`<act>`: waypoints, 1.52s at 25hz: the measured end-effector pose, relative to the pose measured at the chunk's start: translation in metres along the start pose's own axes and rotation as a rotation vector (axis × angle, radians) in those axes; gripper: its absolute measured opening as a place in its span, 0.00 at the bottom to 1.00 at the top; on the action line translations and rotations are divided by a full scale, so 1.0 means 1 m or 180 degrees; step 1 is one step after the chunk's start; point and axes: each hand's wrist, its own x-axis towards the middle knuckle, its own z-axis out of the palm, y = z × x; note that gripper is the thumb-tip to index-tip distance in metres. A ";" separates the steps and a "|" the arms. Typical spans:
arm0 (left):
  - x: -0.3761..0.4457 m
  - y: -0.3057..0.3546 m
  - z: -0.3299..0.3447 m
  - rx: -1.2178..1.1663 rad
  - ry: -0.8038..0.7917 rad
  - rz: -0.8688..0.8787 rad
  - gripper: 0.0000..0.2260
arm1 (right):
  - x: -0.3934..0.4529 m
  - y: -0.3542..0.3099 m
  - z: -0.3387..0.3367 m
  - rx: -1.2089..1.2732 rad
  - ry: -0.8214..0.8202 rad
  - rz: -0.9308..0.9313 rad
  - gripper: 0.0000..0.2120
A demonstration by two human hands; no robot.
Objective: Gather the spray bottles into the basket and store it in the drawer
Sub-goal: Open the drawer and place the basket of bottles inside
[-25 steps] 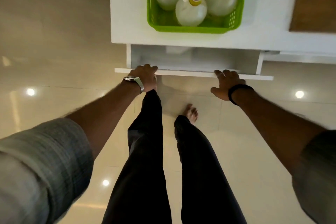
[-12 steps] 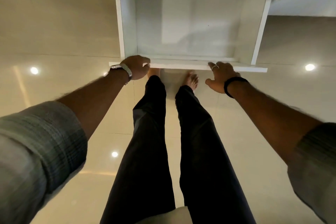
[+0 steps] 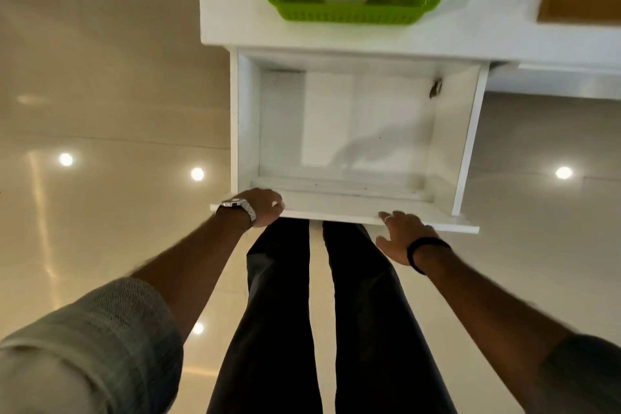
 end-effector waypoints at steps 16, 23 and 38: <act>-0.009 0.017 -0.341 -0.4100 0.2170 0.0296 0.12 | 0.029 0.032 -0.381 0.3214 0.2116 0.0182 0.24; 0.028 0.035 -0.336 -0.4666 0.1516 0.0296 0.30 | 0.064 -0.009 -0.396 0.4456 0.2060 0.0141 0.17; -0.001 0.042 -0.293 -0.4963 0.1420 0.0774 0.26 | 0.047 -0.039 -0.342 0.5013 0.2170 -0.0453 0.22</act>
